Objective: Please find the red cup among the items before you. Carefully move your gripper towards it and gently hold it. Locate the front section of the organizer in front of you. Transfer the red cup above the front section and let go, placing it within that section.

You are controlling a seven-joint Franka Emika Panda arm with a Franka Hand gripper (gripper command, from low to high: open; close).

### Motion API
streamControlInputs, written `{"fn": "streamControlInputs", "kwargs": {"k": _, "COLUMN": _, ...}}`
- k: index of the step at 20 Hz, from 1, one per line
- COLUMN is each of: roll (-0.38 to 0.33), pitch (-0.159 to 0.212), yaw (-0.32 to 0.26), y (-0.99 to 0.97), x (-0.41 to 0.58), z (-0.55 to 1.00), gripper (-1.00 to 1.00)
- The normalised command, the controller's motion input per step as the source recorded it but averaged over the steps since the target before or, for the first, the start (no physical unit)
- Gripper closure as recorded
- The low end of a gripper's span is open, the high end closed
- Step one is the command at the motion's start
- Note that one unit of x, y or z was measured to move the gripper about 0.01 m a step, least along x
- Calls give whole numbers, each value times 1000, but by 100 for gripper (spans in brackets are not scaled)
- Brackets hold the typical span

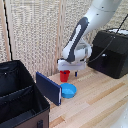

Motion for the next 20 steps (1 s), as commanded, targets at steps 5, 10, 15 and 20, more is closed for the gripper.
{"fn": "streamControlInputs", "kwargs": {"k": 5, "roll": -13, "pitch": 18, "yaw": 4, "y": 0, "x": 0, "z": -67, "gripper": 100}}
{"fn": "streamControlInputs", "kwargs": {"k": 10, "roll": -8, "pitch": -1, "yaw": 6, "y": -31, "x": -40, "z": -31, "gripper": 100}}
{"fn": "streamControlInputs", "kwargs": {"k": 15, "roll": -3, "pitch": -25, "yaw": 0, "y": -22, "x": -87, "z": -10, "gripper": 100}}
{"fn": "streamControlInputs", "kwargs": {"k": 20, "roll": 0, "pitch": -48, "yaw": -38, "y": 24, "x": -49, "z": 0, "gripper": 100}}
